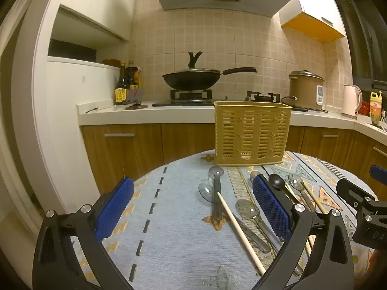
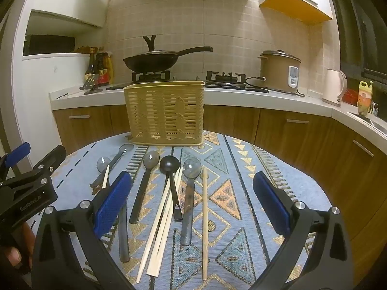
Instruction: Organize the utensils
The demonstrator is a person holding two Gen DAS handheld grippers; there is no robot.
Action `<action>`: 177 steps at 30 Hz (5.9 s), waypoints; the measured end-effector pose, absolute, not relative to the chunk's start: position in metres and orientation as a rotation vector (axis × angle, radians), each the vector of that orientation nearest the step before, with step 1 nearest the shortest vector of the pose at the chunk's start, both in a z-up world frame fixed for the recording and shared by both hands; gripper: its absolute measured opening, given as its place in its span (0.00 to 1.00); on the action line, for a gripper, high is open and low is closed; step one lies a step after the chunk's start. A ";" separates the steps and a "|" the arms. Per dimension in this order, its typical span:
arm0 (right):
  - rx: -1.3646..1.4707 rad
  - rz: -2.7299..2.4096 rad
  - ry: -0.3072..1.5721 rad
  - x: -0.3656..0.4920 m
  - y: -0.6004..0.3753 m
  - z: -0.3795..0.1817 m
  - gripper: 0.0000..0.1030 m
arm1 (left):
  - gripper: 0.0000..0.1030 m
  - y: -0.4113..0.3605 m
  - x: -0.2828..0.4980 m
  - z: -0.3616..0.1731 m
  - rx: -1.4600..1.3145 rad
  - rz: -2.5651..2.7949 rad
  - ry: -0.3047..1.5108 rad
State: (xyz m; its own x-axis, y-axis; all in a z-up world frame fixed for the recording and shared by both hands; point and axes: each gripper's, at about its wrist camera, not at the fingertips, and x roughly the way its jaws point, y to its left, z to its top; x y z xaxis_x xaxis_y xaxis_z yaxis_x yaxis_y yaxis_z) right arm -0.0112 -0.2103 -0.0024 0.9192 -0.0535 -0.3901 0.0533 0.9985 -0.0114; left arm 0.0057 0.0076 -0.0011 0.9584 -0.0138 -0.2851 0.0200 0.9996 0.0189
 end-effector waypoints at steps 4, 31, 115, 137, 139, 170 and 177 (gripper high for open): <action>-0.003 -0.053 0.400 -0.010 -0.211 -0.004 0.94 | 0.93 0.008 0.006 -0.001 0.021 -0.017 0.289; -0.010 -0.049 0.395 -0.012 -0.209 -0.002 0.94 | 0.93 0.009 0.008 -0.002 0.014 -0.009 0.308; -0.055 0.145 1.050 0.180 -0.233 -0.001 0.28 | 0.09 -0.017 0.234 -0.029 -0.089 -0.476 1.033; 0.055 0.255 0.466 0.134 -0.262 0.144 0.28 | 0.09 -0.001 0.170 0.151 -0.175 -0.432 0.294; 0.061 0.252 0.420 0.144 -0.260 0.158 0.28 | 0.09 -0.005 0.179 0.161 -0.191 -0.432 0.254; 0.059 0.073 0.329 0.271 -0.268 0.128 0.28 | 0.10 -0.037 0.288 0.085 -0.145 -0.259 0.153; 0.101 0.097 0.371 0.267 -0.268 0.121 0.28 | 0.10 -0.030 0.287 0.075 -0.165 -0.279 0.218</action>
